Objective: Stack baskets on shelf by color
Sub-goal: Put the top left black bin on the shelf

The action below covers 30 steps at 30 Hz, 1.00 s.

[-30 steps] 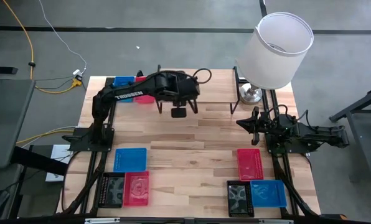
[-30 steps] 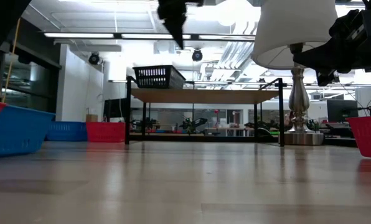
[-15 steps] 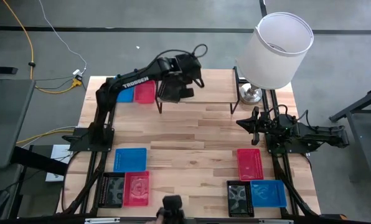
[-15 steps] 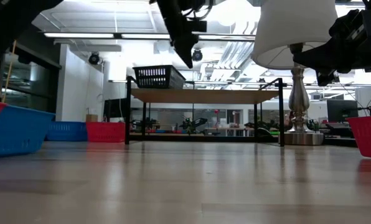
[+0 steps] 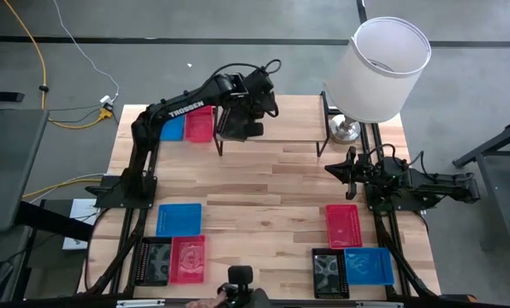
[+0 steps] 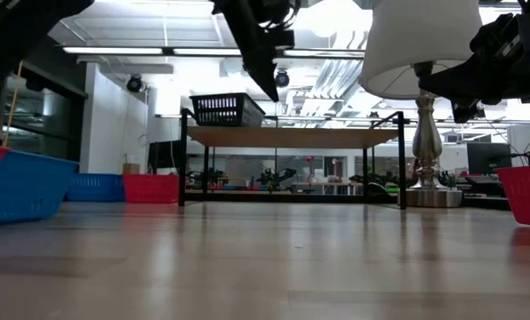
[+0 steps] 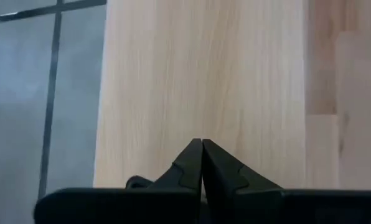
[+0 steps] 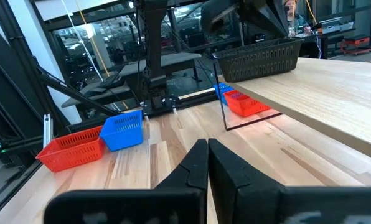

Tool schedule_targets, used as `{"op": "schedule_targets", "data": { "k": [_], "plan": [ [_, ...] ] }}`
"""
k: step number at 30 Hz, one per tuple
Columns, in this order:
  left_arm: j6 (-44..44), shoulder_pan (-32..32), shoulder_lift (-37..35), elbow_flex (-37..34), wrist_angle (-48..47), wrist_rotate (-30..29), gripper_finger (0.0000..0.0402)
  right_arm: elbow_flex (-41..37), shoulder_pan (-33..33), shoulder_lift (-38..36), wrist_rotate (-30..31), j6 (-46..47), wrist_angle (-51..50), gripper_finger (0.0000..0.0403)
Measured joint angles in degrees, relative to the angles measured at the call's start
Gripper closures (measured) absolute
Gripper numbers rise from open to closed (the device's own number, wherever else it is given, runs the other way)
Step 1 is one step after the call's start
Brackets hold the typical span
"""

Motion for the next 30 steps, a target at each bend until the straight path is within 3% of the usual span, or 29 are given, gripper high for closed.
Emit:
{"op": "schedule_targets", "data": {
  "k": [3, 8, 19, 30],
  "plan": [
    [0.33, 0.00, 1.31, 0.00, -0.30, -4.49, 0.0401, -0.01, -0.01, 0.00, 0.02, 0.00, -0.01, 0.0402],
    [0.06, 0.07, 3.68, -0.02, -0.60, -5.99, 0.0402, -0.01, -0.02, 0.00, 0.02, 0.02, 0.00, 0.0402],
    [0.95, 0.20, 4.66, -0.02, -0.29, -16.17, 0.0401, 0.00, -0.02, 0.00, 0.00, 0.00, 0.00, 0.0402],
    [3.35, -1.98, -0.61, 2.31, -0.67, -16.39, 0.0401, 0.00, -0.01, 0.00, 0.01, 0.00, 0.00, 0.0402]
  ]
}}
